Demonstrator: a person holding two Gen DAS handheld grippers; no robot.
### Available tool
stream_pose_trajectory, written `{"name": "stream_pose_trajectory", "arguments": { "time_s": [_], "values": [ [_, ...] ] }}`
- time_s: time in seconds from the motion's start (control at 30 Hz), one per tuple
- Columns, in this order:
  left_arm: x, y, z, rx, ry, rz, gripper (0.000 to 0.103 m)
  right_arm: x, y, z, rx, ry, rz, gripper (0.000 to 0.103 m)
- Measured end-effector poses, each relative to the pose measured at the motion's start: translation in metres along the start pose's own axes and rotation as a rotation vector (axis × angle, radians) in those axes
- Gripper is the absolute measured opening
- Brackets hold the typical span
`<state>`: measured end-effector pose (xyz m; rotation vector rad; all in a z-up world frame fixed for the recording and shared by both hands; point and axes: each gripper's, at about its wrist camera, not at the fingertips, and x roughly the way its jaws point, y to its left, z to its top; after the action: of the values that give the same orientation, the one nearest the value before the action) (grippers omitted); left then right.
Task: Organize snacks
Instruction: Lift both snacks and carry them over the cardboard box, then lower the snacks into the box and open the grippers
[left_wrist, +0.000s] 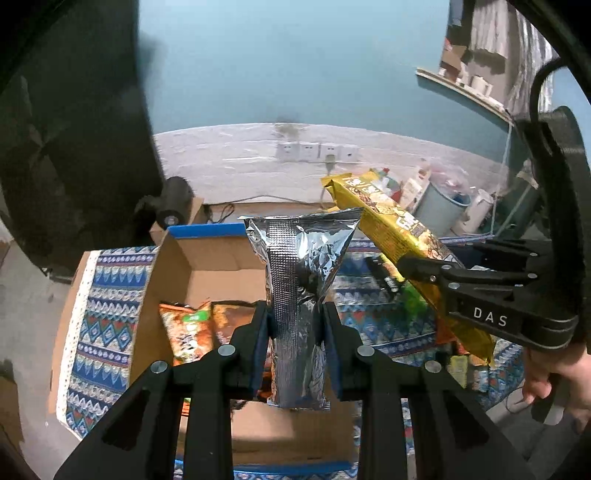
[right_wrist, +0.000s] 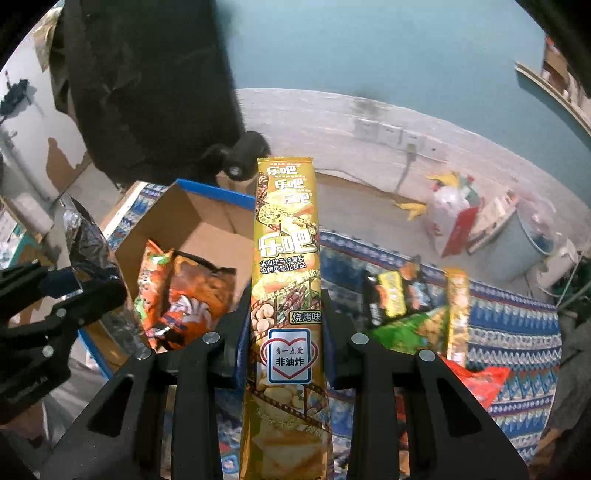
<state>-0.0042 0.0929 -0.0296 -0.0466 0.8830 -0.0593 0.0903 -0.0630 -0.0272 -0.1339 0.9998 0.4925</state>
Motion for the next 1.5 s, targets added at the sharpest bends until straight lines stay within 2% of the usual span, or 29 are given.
{"name": "stream_pose_trajectory", "arguments": {
  "time_s": [0.3, 0.5, 0.7, 0.87, 0.93, 1.0, 1.07, 1.1, 1.13, 1.2, 1.3, 1.5],
  "values": [
    [0.012, 0.039, -0.008, -0.070, 0.037, 0.037, 0.028, 0.036, 0.038, 0.017, -0.018, 0.038, 0.045, 0.029],
    [0.031, 0.062, -0.021, -0.120, 0.095, 0.049, 0.028, 0.061, 0.062, 0.024, -0.022, 0.073, 0.070, 0.029],
    [0.042, 0.078, -0.029, -0.175, 0.136, 0.044, 0.028, 0.080, 0.077, 0.024, -0.019, 0.106, 0.087, 0.029],
    [0.048, 0.081, -0.032, -0.184, 0.158, 0.079, 0.028, 0.091, 0.083, 0.023, 0.014, 0.128, 0.123, 0.031],
    [0.049, 0.082, -0.033, -0.189, 0.171, 0.078, 0.033, 0.092, 0.082, 0.023, 0.024, 0.131, 0.125, 0.033],
    [0.050, 0.081, -0.034, -0.197, 0.177, 0.082, 0.051, 0.091, 0.080, 0.023, 0.027, 0.130, 0.113, 0.033],
    [0.049, 0.079, -0.033, -0.195, 0.168, 0.087, 0.056, 0.087, 0.076, 0.023, 0.031, 0.126, 0.107, 0.033],
    [0.048, 0.076, -0.031, -0.188, 0.168, 0.090, 0.060, 0.085, 0.073, 0.023, 0.038, 0.123, 0.104, 0.037],
    [0.048, 0.074, -0.031, -0.183, 0.169, 0.090, 0.062, 0.082, 0.070, 0.023, 0.046, 0.120, 0.104, 0.040],
    [0.046, 0.067, -0.029, -0.166, 0.159, 0.083, 0.066, 0.077, 0.063, 0.022, 0.057, 0.115, 0.105, 0.058],
    [0.044, 0.052, -0.027, -0.134, 0.153, 0.069, 0.070, 0.067, 0.052, 0.018, 0.062, 0.102, 0.084, 0.065],
    [0.043, 0.020, -0.029, -0.069, 0.166, 0.029, 0.073, 0.051, 0.025, 0.003, 0.068, 0.111, 0.060, 0.071]
  ]
}}
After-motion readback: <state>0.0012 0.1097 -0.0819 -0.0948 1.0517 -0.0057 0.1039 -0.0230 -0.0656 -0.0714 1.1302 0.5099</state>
